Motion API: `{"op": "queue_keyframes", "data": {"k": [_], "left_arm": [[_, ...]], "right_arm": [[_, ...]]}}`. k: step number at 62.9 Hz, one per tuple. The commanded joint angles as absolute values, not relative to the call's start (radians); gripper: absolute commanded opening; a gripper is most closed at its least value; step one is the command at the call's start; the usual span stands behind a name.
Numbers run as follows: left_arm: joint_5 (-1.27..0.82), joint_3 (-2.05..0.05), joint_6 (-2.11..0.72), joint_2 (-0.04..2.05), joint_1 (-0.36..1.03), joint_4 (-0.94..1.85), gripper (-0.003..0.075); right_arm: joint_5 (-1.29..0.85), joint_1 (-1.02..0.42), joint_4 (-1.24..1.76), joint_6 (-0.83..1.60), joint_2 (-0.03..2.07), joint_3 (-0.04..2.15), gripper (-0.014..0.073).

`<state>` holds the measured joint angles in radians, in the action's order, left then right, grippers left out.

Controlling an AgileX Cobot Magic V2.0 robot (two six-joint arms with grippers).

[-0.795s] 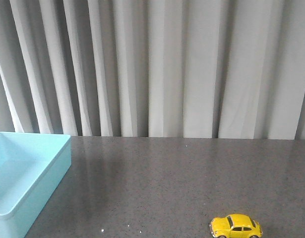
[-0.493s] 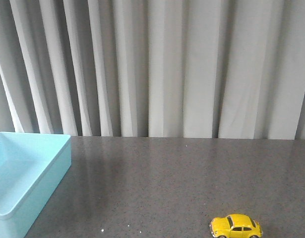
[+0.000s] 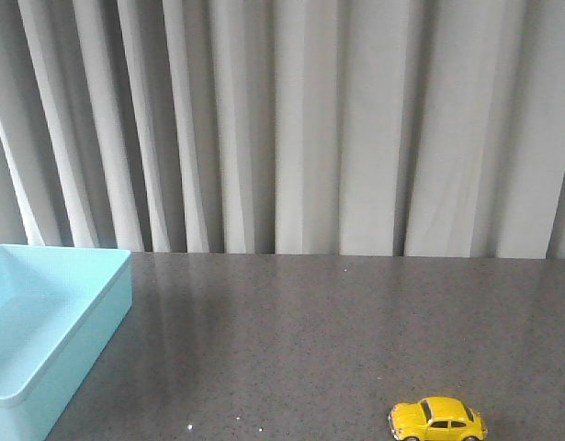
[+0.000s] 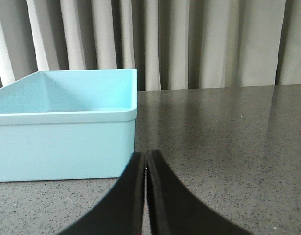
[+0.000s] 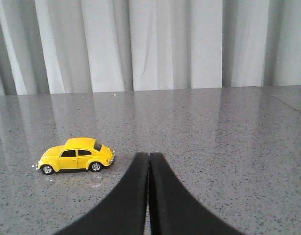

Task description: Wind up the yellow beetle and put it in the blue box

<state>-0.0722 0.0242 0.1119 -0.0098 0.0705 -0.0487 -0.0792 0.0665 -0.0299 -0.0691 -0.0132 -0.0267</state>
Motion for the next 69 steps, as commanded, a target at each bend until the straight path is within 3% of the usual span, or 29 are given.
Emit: {"op": "queue_keyframes", "data": {"k": [1,69], "left_arm": [[0.0,0.016,0.114,-0.017,0.07,-0.038,-0.0005],[0.023,0.01,0.114,-0.017,0.07,-0.038,-0.0005]], "right_arm": [[0.0,0.073,-0.042,-0.068,-0.02,-0.03,-0.0005],[0.011,0.073,-0.017,-0.07,-0.02,-0.027,-0.0004]]}}
